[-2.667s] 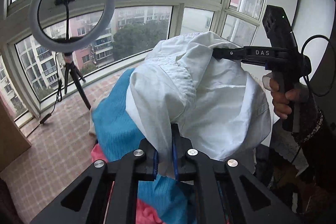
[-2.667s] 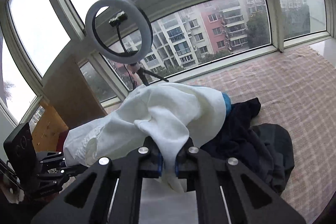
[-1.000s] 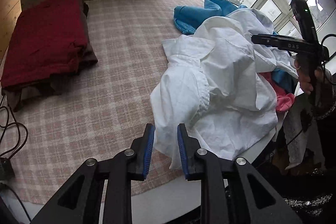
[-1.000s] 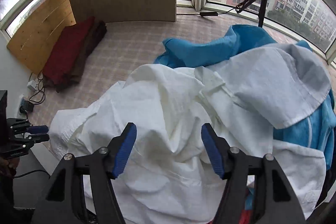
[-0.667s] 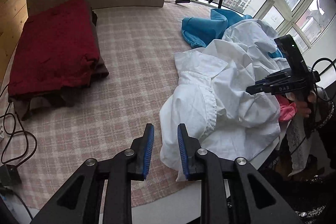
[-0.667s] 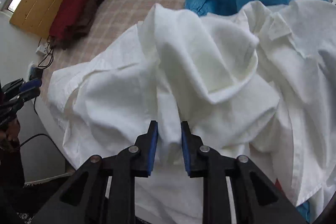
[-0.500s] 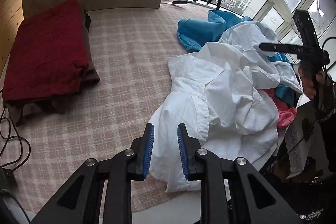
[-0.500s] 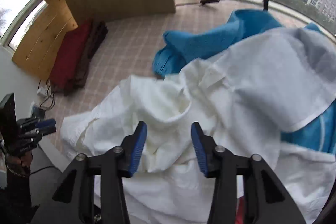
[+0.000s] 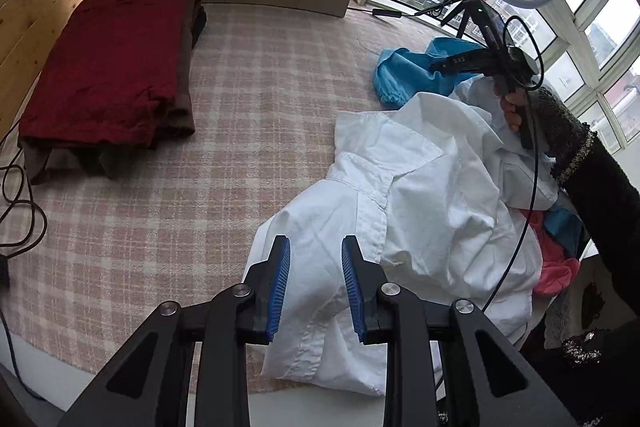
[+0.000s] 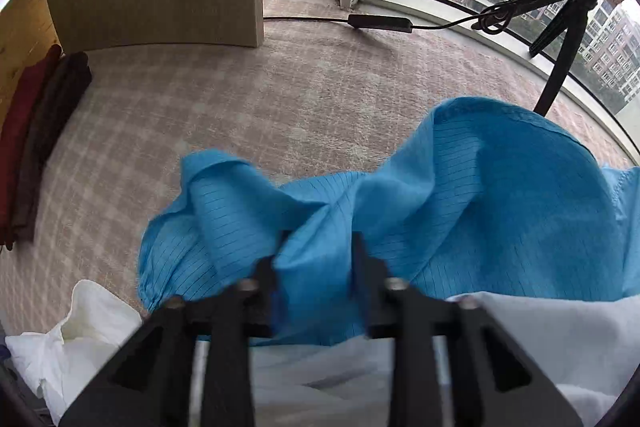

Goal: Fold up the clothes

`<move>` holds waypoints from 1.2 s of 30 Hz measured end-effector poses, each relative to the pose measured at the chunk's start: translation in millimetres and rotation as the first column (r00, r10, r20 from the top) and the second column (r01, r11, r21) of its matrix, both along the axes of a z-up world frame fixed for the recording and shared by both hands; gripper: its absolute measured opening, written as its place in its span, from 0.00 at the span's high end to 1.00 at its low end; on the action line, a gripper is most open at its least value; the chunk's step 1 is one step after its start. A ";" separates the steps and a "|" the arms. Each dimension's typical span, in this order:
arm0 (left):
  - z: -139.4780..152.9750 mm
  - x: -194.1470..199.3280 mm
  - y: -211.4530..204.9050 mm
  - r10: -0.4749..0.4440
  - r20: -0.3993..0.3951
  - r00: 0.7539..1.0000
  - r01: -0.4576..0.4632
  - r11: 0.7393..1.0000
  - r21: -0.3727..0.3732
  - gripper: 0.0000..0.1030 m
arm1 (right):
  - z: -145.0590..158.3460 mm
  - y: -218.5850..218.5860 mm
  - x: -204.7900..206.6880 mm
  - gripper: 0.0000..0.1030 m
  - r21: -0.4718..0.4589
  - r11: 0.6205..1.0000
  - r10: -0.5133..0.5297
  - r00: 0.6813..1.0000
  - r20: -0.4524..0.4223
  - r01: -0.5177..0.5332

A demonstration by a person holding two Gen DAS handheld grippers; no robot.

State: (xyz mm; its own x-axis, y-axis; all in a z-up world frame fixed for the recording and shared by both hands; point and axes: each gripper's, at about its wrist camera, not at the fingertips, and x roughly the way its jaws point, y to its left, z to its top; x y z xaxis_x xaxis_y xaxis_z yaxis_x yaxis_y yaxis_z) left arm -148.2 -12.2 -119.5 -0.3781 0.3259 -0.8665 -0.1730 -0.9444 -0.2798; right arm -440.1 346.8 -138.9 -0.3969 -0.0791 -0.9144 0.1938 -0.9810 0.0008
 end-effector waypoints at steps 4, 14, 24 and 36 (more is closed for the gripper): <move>8.8 0.1 -7.7 0.046 -0.017 0.999 -0.046 0.999 -0.012 0.75 | 46.7 54.0 -0.3 0.98 -0.059 0.995 -0.093 0.989 -0.116 0.086; 22.0 -9.9 -8.0 0.018 -0.041 0.999 -0.021 0.998 -0.064 0.66 | 167.4 210.4 53.2 0.77 0.054 0.899 -0.399 0.864 -0.308 0.435; 29.7 7.4 -39.6 -0.107 -0.060 0.992 0.103 0.993 -0.064 0.66 | 117.1 -27.3 159.0 0.57 -0.314 0.942 0.086 0.989 -0.117 -0.119; 27.9 24.0 -99.5 -0.179 -0.098 0.979 0.178 0.984 -0.019 0.66 | -21.5 -188.1 130.6 0.74 -0.128 0.974 0.212 0.956 0.205 -0.189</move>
